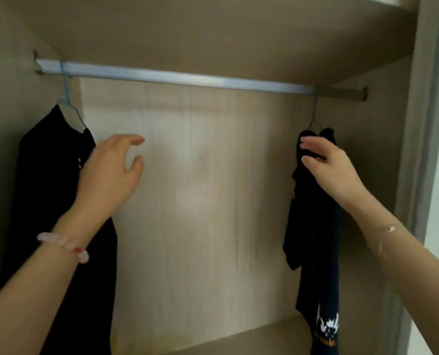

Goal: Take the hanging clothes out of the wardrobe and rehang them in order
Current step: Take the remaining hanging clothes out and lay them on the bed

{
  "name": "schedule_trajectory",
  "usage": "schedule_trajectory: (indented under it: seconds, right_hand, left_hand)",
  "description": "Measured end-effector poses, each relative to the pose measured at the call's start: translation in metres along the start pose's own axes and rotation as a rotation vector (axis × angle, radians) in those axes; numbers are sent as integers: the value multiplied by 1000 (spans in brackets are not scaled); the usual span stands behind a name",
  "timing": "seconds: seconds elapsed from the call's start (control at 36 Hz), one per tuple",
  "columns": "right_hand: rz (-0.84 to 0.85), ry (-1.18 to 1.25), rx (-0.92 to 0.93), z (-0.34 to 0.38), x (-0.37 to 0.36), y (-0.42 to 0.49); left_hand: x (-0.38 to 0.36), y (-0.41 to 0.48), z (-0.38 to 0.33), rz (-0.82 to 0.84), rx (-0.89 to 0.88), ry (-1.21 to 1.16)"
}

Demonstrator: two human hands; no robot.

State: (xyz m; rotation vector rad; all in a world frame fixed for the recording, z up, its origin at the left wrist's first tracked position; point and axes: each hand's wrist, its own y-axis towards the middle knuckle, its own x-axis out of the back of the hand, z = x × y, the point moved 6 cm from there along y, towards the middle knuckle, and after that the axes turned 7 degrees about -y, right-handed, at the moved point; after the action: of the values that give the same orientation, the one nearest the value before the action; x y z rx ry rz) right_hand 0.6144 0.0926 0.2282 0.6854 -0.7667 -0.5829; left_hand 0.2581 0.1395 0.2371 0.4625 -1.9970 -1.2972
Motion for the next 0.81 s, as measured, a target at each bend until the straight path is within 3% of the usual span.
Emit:
schedule_trajectory:
  seconds: [0.19,0.36,0.56,0.81]
  right_hand:
    - [-139,-256,-42,-31,27,81]
    - [-5,-68,-414,-77,14,111]
    - [63,122,-547,-92,-13,125]
    - [56,192,-522,-98,-33,144]
  left_hand:
    - [47,49,40,-95,39,424]
    - [62,50,76,33,340,633]
    - [69,48,93,91,603,521]
    - [50,65,99,129,695,-96]
